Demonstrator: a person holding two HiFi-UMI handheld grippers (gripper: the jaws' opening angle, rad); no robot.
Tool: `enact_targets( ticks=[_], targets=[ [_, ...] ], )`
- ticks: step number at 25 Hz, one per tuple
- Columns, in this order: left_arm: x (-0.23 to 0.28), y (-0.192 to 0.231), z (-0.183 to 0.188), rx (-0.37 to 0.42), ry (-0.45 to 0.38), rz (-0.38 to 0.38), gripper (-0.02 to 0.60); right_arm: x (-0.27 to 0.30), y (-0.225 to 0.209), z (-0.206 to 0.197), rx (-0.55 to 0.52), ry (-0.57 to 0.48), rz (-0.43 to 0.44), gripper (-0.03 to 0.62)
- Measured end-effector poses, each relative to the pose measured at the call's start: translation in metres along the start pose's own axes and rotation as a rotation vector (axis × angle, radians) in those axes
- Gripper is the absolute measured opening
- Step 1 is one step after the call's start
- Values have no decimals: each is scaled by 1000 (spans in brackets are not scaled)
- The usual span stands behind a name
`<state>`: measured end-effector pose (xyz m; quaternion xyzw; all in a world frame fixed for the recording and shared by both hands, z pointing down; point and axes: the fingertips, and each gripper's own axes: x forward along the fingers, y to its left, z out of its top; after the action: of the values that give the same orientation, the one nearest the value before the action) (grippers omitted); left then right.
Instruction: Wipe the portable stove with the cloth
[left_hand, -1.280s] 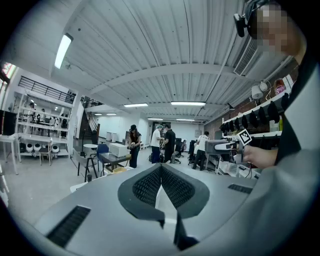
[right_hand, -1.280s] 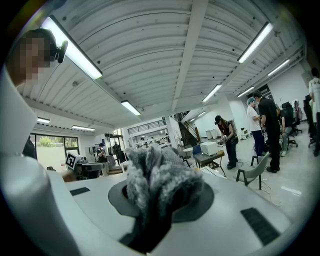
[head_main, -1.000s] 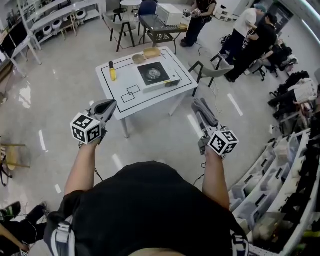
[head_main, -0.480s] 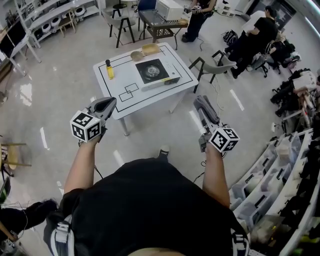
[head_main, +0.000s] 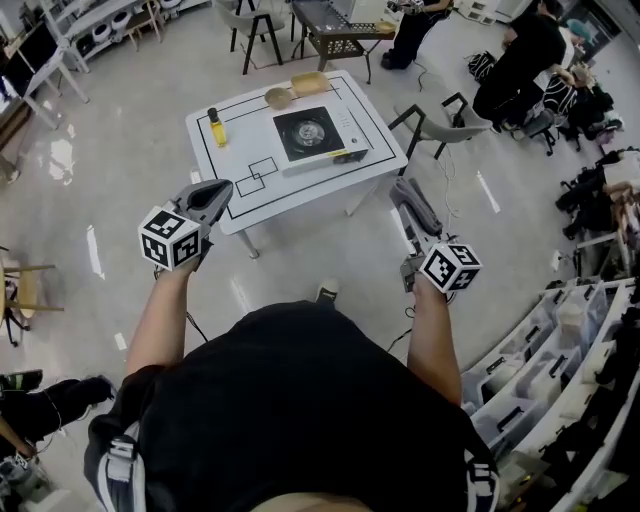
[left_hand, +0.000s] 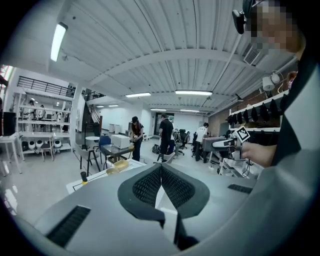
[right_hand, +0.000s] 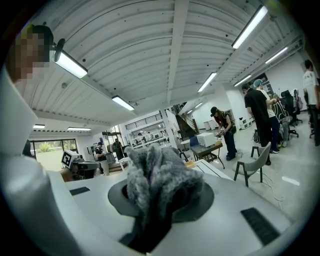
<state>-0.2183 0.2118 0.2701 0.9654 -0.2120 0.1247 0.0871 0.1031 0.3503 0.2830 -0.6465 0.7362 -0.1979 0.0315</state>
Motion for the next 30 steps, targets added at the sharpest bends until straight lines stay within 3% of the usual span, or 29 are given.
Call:
enact_targets(
  ticks=[14,30],
  targets=[
    [95,35,16,-47,36,99,23,90,-96,33,8,59,85,115],
    [188,39,33,-105,42,208,23,163,-194,58,4,123,198,115]
  ],
)
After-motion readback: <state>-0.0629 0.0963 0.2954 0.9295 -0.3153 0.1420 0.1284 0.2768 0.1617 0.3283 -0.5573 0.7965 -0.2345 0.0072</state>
